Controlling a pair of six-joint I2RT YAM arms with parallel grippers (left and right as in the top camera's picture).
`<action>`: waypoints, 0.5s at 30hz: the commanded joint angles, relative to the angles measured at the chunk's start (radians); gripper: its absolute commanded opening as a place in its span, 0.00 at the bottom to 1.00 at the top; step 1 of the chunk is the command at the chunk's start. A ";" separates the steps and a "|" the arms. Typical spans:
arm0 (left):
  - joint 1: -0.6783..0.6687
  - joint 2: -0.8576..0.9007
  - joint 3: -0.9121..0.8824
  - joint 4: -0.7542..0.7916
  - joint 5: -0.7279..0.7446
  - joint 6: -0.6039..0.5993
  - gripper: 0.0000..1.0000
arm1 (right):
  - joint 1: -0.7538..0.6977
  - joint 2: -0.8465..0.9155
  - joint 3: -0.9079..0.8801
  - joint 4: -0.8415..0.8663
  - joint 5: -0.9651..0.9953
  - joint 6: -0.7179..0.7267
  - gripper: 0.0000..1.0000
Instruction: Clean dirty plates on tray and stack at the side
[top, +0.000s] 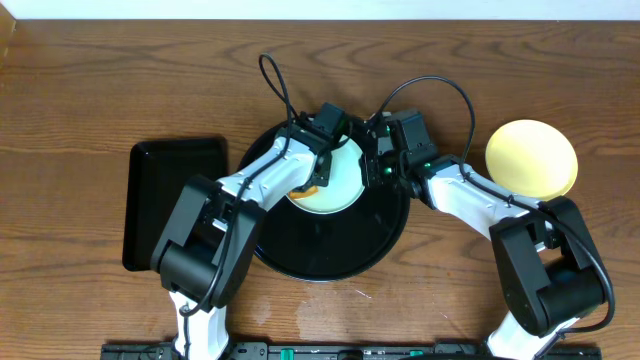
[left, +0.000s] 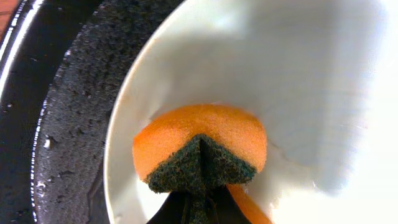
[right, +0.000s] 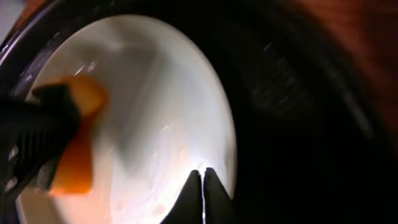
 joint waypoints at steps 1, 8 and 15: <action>-0.009 0.047 -0.013 -0.004 0.090 -0.010 0.07 | 0.025 0.003 0.003 -0.004 0.099 0.069 0.01; 0.047 0.047 -0.008 0.011 0.291 -0.100 0.07 | 0.024 0.053 0.003 -0.045 0.200 0.281 0.01; 0.118 0.047 -0.008 -0.080 0.082 -0.100 0.07 | 0.018 0.045 0.008 -0.090 0.255 0.336 0.01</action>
